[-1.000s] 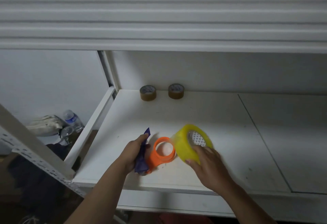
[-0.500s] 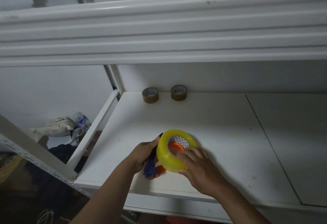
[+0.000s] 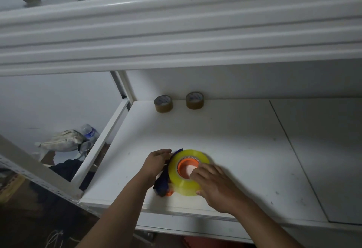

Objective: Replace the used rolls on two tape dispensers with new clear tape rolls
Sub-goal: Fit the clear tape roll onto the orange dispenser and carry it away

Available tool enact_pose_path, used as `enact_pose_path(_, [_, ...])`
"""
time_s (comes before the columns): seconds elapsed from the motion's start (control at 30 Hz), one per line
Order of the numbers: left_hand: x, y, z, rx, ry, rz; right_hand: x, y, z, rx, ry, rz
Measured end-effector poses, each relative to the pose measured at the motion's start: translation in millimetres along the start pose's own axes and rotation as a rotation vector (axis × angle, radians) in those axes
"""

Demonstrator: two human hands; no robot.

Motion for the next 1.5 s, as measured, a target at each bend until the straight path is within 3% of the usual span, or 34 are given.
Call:
enact_pose_path(0.37, [14.9,-10.4,19.3,-0.004,0.113,-0.262,-0.8,2.9,-9.5,0.051,0.012,0.078])
enact_pose_path(0.7, [55.4,-27.1,45.9,-0.130,0.079,-0.034,5.2,16.1,-20.9,-0.048,0.101,0.041])
enact_pose_path(0.9, [64.2,-27.2,47.5,-0.147,0.216,-0.169,14.7,14.6,-31.3,-0.087,0.182,0.079])
enact_pose_path(1.23, [56.5,-22.6,19.7,-0.013,0.355,-0.323,27.1,16.2,-41.4,-0.063,0.317,0.079])
enact_pose_path(1.5, [58.0,-23.8,18.3,-0.038,0.657,-0.377,42.9,18.9,-50.7,-0.027,0.373,0.104])
Point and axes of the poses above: each hand's wrist, its own z-axis away from the middle knuckle, its own y-axis out of the palm, x = y × z, the point moved 2 cm from there along -z, towards the middle knuckle, and after that the axes turned 6 degrees about -z, right-handed, at the moved point
